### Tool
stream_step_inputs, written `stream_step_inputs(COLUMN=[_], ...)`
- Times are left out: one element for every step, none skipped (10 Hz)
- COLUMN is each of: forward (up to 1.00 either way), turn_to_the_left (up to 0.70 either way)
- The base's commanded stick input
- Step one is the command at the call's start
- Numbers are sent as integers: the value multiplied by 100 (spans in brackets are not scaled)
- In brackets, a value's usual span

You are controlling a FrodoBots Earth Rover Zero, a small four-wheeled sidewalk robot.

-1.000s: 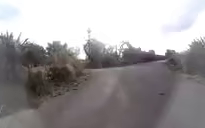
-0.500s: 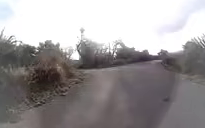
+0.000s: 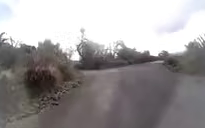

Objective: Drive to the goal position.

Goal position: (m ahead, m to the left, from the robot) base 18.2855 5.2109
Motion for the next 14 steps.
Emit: stream_step_inputs(forward=[70, 70, 70, 70, 70, 70, 70, 70, 70, 70, 70, 70, 70, 70], turn_to_the_left=[0, 0, 0, 0, 0, 0, 0, 0, 0, 0, 0, 0, 0, 0])
